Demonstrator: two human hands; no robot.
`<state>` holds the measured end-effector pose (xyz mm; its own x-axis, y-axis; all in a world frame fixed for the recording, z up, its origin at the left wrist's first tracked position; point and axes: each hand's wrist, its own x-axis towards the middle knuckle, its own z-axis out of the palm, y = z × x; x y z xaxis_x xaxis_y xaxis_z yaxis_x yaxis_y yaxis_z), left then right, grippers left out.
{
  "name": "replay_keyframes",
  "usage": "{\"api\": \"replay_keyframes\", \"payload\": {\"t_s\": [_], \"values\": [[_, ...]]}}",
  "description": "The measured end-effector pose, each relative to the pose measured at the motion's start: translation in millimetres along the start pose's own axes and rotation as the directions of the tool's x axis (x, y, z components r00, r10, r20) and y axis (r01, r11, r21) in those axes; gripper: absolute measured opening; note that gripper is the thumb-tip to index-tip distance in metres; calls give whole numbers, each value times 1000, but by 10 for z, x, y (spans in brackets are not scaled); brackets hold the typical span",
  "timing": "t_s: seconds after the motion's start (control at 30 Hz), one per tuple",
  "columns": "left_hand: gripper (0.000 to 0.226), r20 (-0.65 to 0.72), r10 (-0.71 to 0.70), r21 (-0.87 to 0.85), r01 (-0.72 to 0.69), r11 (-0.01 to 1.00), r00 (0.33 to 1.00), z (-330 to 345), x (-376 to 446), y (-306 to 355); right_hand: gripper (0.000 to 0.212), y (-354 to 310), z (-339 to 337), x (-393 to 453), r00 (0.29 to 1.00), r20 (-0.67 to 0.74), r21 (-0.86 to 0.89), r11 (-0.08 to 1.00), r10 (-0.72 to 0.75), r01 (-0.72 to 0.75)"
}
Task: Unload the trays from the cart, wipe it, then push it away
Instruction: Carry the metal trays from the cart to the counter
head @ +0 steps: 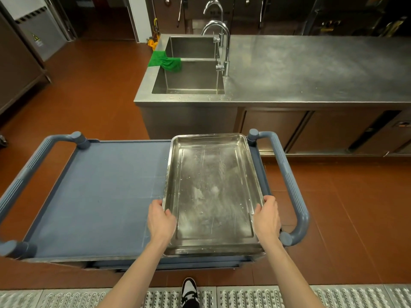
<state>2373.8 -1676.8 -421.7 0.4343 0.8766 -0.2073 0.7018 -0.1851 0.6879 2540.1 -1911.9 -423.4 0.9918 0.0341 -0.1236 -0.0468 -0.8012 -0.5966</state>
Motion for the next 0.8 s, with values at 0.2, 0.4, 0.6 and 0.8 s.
{"api": "replay_keyframes", "payload": {"t_s": [0.2, 0.4, 0.6, 0.8], "values": [[21, -61, 7, -102, -13, 995, 998, -102, -86, 86, 21, 30, -104, -62, 996, -85, 205, 979, 3, 14], [17, -114, -12, -191, -10, 982, 993, -348, -136, 399, 10, -111, -380, -60, 988, -142, 345, 938, 61, -8], [11, -130, 49, -262, -82, 962, 990, -516, -289, 679, 20, -126, -761, -182, 980, -181, 462, 887, 79, 14], [13, -104, 109, -332, -137, 933, 989, -530, -590, 850, 21, 17, -1168, -341, 966, -215, 457, 889, 144, -31]]}}
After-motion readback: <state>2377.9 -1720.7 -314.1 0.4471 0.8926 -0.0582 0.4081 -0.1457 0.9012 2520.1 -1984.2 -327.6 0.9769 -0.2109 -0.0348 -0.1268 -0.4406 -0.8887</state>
